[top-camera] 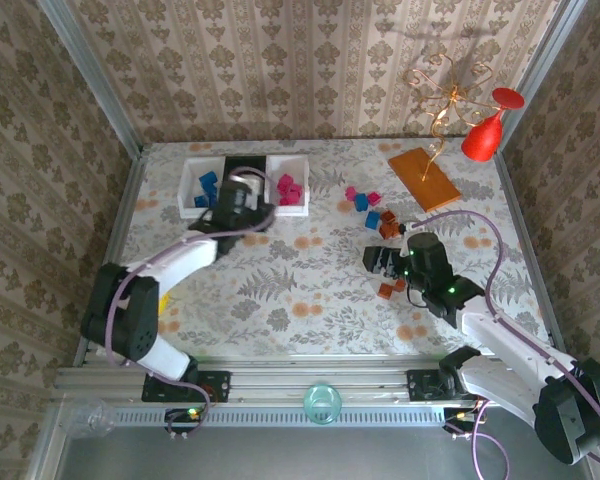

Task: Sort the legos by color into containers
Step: Place the lego in the container, then move the container to the top-center of the table.

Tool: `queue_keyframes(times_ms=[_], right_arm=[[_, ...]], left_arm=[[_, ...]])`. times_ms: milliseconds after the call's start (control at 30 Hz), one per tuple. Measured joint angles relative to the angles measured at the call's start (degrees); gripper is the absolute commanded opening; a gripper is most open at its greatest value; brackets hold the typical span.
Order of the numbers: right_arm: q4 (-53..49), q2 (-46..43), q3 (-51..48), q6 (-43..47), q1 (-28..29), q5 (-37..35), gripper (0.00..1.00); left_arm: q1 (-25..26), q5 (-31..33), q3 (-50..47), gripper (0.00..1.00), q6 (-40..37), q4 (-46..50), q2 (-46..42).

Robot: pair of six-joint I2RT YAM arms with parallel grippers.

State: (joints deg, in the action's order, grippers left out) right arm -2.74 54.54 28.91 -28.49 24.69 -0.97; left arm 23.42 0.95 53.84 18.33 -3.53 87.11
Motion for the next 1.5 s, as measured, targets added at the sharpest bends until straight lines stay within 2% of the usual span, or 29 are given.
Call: queue_keyframes(times_ms=[100,200,367,567,733,900,1033,1167,1300,1500], right_arm=[[0.7,0.4,0.0,0.0,1.5,0.0,0.87],[1.3,1.4,0.0,0.0,2.9,-0.1,0.87],[1.3,1.8,0.0,-0.1,4.1,-0.1,0.87],[1.3,1.6,0.0,-0.1,4.2,-0.6,0.87],[3.0,3.9,0.1,-0.3,4.6,-0.8,0.87],[5.0,13.4,4.5,-0.3,5.9,-2.2,0.87],[7.7,23.2,12.7,0.0,7.0,-3.7,0.87],[9.2,35.0,24.0,0.9,7.4,-5.1,0.87],[9.2,47.3,36.3,1.5,7.1,-5.2,0.86],[3.4,64.6,57.0,2.9,6.2,-5.3,0.84]], left_arm=[[-8.4,1.3,0.1,0.41,1.8,-1.4,0.3],[-12.9,1.7,1.7,0.41,2.9,-1.2,4.2],[-16.2,2.8,8.7,0.43,3.1,0.2,13.2],[-18.6,3.9,13.0,0.44,3.1,1.0,16.7],[-19.9,4.0,16.9,0.63,3.0,1.1,18.3],[-20.2,3.1,16.6,0.74,3.2,1.1,17.7],[-20.1,1.2,12.3,0.76,3.7,1.2,10.7],[-19.6,-1.4,3.7,0.79,6.4,-1.7,-2.7],[-15.8,-3.9,-4.9,0.80,8.5,-3.8,-14.9],[-10.8,-6.0,-14.9,0.81,9.4,-2.1,-25.3]])
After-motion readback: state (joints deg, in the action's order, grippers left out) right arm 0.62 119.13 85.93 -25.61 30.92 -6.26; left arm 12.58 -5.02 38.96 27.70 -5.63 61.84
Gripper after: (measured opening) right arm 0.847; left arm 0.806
